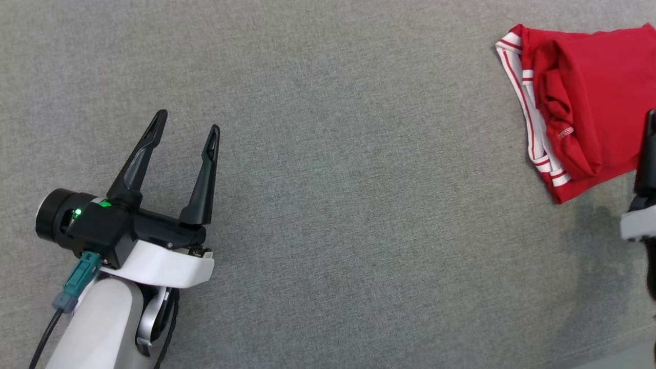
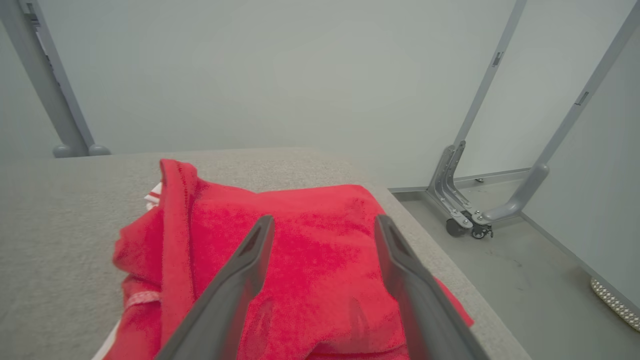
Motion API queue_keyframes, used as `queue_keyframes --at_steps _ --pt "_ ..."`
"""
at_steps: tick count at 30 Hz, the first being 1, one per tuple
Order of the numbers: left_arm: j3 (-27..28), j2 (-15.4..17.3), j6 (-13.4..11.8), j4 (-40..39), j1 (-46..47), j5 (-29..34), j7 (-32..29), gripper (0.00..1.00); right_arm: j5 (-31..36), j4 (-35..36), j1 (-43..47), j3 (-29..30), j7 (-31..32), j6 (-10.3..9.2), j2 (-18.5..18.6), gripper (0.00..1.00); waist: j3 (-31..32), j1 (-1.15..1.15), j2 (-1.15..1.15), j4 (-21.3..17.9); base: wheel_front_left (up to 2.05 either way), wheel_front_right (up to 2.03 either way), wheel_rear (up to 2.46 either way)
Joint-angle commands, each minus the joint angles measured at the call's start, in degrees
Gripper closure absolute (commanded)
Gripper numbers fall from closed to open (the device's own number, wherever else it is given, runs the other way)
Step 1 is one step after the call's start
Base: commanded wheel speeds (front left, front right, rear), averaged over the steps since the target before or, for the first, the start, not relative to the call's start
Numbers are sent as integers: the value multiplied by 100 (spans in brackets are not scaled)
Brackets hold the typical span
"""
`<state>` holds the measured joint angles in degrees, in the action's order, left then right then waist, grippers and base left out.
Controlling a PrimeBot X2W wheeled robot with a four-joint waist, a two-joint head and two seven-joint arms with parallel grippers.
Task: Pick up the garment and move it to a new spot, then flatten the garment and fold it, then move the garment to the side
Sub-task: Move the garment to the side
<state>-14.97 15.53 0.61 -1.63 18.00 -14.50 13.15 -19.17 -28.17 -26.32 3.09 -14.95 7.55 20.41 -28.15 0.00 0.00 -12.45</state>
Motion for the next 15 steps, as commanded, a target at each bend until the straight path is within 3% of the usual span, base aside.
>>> queue_keyframes --at_steps 1,9,15 --pt "48 -8 -56 6 -102 -58 45 0 123 304 275 63 -26 -12 -174 0 214 0 0 16 0 0 0" --pt "220 -113 -234 128 -506 -243 120 0 554 1585 1289 -93 -28 -12 -979 0 643 0 0 339 0 0 0" --pt "436 -261 -408 300 -821 -391 173 0 753 2194 1733 -454 196 -12 -1228 0 992 0 0 766 0 0 0"
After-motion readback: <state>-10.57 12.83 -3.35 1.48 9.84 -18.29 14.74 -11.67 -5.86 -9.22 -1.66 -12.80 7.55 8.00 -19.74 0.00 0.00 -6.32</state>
